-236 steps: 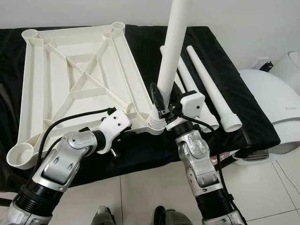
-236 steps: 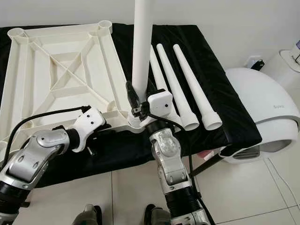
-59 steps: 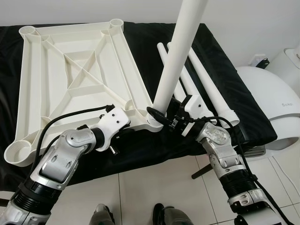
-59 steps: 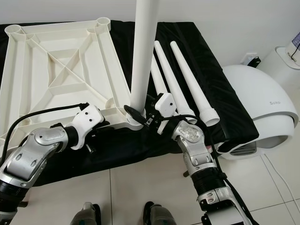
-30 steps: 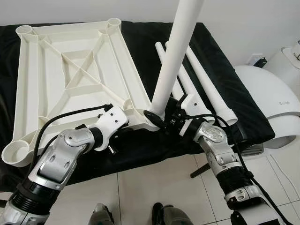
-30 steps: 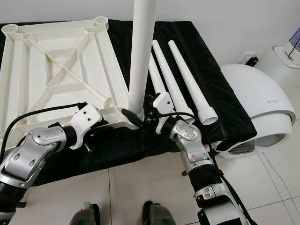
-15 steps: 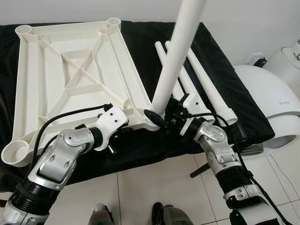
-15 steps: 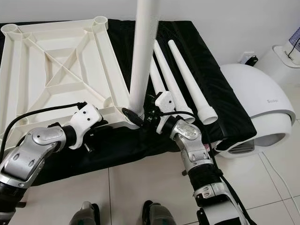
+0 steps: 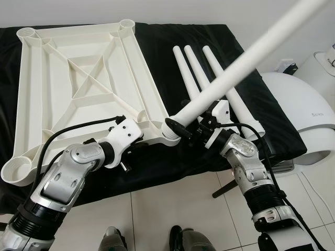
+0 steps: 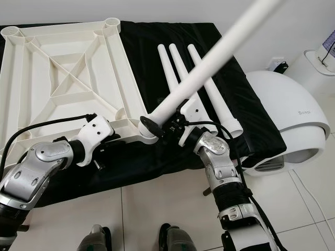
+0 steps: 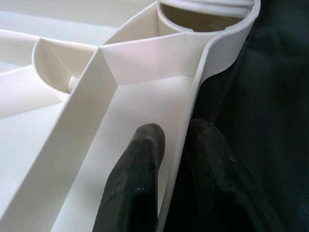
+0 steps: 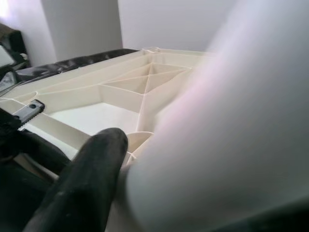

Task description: Building children table

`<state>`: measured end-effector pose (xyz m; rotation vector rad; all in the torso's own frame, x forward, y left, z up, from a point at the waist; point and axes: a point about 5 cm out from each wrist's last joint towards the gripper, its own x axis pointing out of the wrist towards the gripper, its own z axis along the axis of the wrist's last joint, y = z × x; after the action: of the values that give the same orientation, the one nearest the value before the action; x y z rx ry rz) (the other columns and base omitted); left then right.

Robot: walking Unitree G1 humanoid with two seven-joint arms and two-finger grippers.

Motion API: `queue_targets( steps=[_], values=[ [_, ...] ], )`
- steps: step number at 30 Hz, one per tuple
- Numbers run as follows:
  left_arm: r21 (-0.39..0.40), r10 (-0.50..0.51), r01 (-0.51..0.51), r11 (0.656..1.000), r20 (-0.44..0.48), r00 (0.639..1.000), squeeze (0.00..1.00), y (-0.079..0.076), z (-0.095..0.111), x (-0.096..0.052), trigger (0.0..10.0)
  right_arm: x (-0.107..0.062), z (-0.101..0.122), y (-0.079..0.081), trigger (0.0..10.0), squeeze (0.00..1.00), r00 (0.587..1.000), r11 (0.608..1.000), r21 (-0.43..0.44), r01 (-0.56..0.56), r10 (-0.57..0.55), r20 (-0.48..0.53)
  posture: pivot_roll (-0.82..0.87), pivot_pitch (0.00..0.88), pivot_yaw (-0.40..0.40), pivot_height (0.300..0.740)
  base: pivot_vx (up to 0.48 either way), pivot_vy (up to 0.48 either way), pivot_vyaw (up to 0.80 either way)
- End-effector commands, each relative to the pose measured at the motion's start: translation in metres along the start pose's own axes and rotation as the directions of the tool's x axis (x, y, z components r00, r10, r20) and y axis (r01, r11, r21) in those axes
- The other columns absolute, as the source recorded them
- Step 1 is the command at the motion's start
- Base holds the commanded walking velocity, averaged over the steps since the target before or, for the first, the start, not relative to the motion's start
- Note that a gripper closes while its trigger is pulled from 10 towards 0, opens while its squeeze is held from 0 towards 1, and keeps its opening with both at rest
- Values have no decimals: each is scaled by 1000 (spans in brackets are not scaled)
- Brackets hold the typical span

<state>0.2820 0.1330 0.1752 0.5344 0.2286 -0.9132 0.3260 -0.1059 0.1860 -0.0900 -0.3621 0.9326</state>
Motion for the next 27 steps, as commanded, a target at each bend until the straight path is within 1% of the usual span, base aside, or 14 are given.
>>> queue_targets(
  steps=[1, 11, 17, 18, 19, 21, 22, 27],
  values=[
    [-10, -29, 29, 1000, 2, 1000, 0, -6, 0, 1, 10000, -1, 0, 1, 0, 0, 1000, 1000, 12, -13, 12, 6, 82, 197, -84, 740, 0, 0, 0],
    [-14, -24, 24, 1000, 2, 1000, 0, -6, -1, 1, 10000, 1, 2, -2, 0, 0, 1000, 1000, 18, -8, 8, 15, 84, 194, -88, 740, 0, 0, 0],
    [-17, -20, 20, 1000, 5, 1000, 0, -7, -1, 1, 10000, 3, 3, -3, 0, 0, 1000, 999, 15, -28, 28, 14, 83, 187, -92, 740, 0, 0, 0],
    [-18, -20, 21, 1000, 5, 1000, 0, -7, -1, 1, 10000, 4, 3, -3, 431, 0, 999, 999, 10, -38, 38, 3, 82, 186, -94, 740, 0, 0, 0],
    [-18, -21, 21, 1000, 6, 1000, 0, -7, -1, 1, 10000, 4, 2, -3, 3922, 0, 999, 999, 7, -47, 47, -9, 81, 184, -94, 740, 0, 0, 0],
    [-19, -21, 21, 1000, 6, 1000, 0, -7, -1, 2, 10000, 5, 2, -3, 3922, 0, 998, 998, 5, -56, 56, -21, 81, 184, -94, 740, 0, 0, 0],
    [-19, -21, 21, 1000, 6, 1000, 0, -7, -1, 2, 10000, 6, 1, -4, 10000, 0, 997, 998, 11, -63, 64, -36, 82, 183, -95, 740, 0, 0, 0],
    [-20, -21, 21, 1000, 10, 1000, 0, -8, 0, 3, 10000, 13, 0, -8, 10000, 0, 993, 996, 39, -84, 87, -77, 83, 184, -98, 740, 0, 0, 0]
  ],
)
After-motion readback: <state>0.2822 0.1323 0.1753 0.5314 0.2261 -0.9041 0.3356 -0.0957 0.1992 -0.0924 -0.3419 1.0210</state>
